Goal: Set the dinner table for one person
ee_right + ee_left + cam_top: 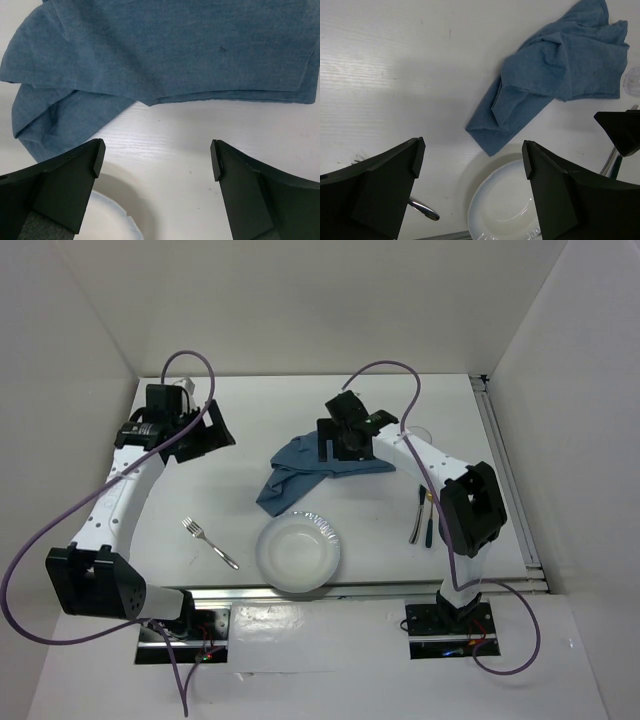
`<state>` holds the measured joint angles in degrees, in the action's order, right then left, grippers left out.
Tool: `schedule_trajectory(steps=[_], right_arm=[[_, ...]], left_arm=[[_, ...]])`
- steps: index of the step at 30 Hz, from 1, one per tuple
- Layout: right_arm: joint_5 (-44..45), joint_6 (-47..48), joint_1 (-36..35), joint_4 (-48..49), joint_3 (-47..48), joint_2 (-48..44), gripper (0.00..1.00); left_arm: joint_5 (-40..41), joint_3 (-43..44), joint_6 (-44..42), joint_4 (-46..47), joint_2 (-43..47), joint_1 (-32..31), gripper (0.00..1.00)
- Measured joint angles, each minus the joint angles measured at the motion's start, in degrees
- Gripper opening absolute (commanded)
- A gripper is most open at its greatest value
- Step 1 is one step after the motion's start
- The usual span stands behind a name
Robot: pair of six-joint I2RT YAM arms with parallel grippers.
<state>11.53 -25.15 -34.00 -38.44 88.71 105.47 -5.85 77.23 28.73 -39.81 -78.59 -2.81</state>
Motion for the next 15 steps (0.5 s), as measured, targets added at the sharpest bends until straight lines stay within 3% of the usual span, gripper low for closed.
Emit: schedule_trajectory(steps=[10, 15], right_arm=[[-0.17, -0.76, -1.14, -0.17, 0.00, 0.00, 0.99], [-0.48, 0.46, -3.82, 0.11, 0.00, 0.00, 0.91]], left_arm=[[-3.67, -2.01, 0.44, 0.09, -0.04, 0.04, 1.00], [-4.31, -3.89, 3.08, 0.35, -0.04, 1.84, 0.88]])
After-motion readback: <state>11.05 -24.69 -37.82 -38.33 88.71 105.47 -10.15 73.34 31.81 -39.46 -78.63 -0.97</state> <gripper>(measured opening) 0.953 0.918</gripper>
